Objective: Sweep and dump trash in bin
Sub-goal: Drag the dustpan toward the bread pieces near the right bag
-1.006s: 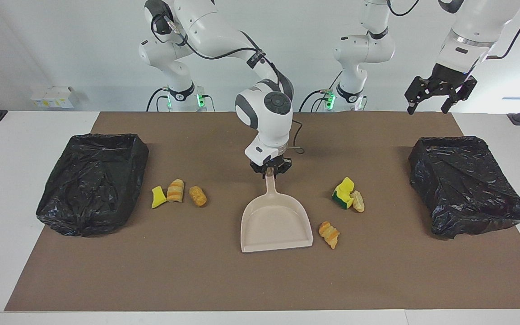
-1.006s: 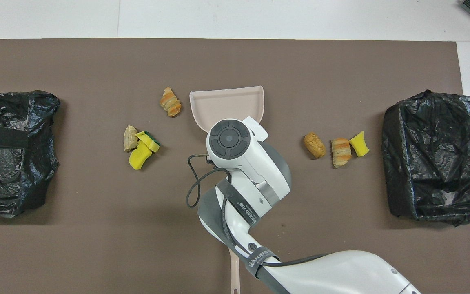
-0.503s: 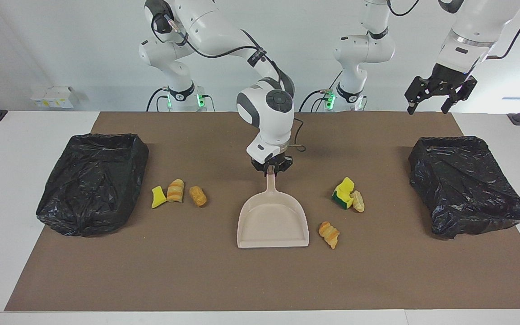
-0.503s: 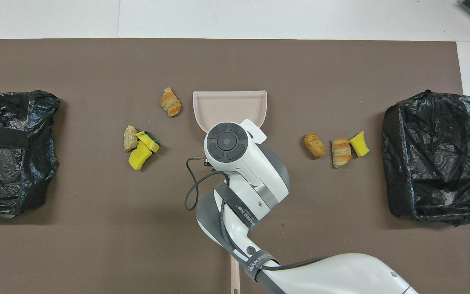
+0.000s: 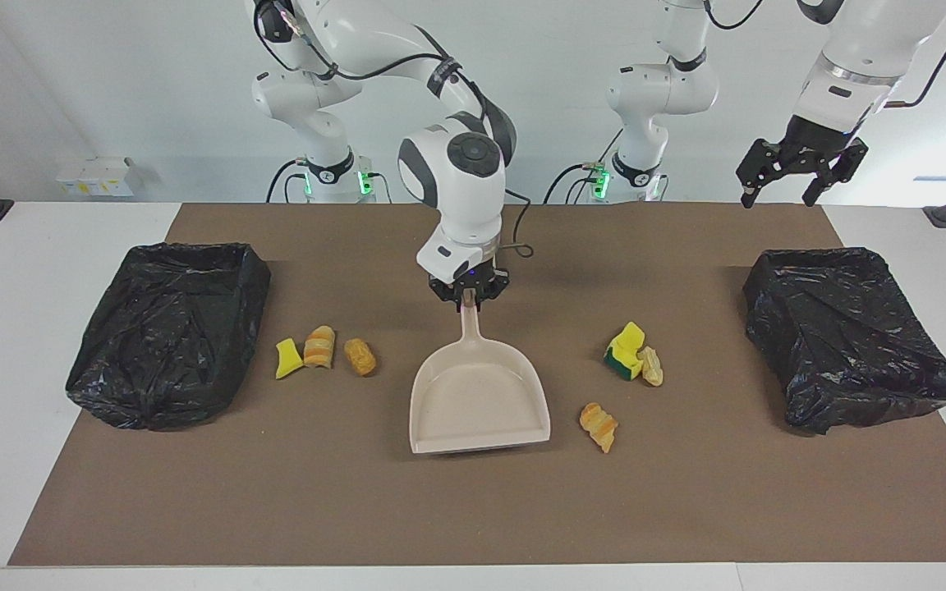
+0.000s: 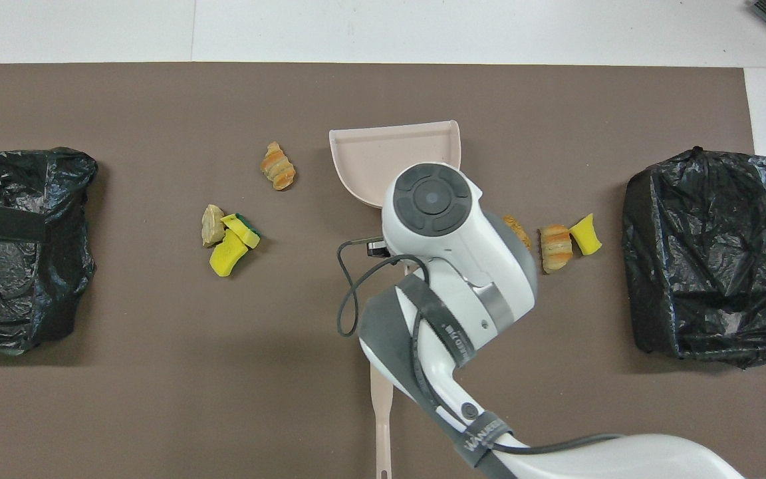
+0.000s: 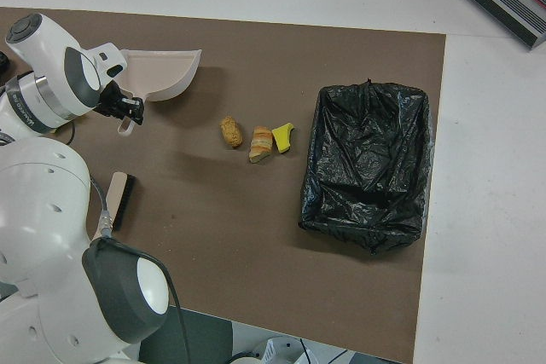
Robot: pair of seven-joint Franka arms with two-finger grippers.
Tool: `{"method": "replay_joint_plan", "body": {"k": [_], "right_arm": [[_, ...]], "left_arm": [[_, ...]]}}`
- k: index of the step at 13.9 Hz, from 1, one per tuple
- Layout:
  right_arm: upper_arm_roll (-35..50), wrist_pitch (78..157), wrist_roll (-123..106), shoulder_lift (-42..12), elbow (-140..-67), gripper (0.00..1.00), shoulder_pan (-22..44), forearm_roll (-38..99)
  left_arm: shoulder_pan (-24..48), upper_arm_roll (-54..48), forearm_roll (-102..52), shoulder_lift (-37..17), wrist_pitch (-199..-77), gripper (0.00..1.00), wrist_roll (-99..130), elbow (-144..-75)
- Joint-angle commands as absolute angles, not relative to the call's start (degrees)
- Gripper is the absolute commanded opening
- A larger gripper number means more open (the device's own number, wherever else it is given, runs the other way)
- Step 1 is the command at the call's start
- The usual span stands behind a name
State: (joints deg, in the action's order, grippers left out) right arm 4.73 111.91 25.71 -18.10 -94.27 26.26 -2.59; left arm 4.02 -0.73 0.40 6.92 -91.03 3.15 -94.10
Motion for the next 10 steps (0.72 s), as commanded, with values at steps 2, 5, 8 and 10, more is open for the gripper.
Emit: {"method": "replay_joint_plan", "body": {"k": [2, 5, 8, 10], "right_arm": [[5.3, 108.2, 8.2, -13.7, -95.4, 0.00, 20.3, -1.0], [5.3, 105.3, -6.3, -12.6, -95.4, 0.00, 15.9, -1.1], [5.1, 102.7, -23.9, -11.9, -95.4, 0.00, 12.1, -1.4], [5.1, 101.5, -33.3, -11.4, -95.4, 0.00, 10.2, -1.8]], "left_arm": [[3.5, -1.1, 0.1, 7.1, -91.1, 1.00, 2.7, -94.1], [3.5, -1.1, 0.1, 7.1, -91.1, 1.00, 2.7, -94.1], [4.0, -1.1, 0.1, 7.5, -89.1, 1.00, 2.8, -94.2], [4.0, -1.1, -0.1, 7.4, -88.9, 1.00, 3.1, -94.2]]}}
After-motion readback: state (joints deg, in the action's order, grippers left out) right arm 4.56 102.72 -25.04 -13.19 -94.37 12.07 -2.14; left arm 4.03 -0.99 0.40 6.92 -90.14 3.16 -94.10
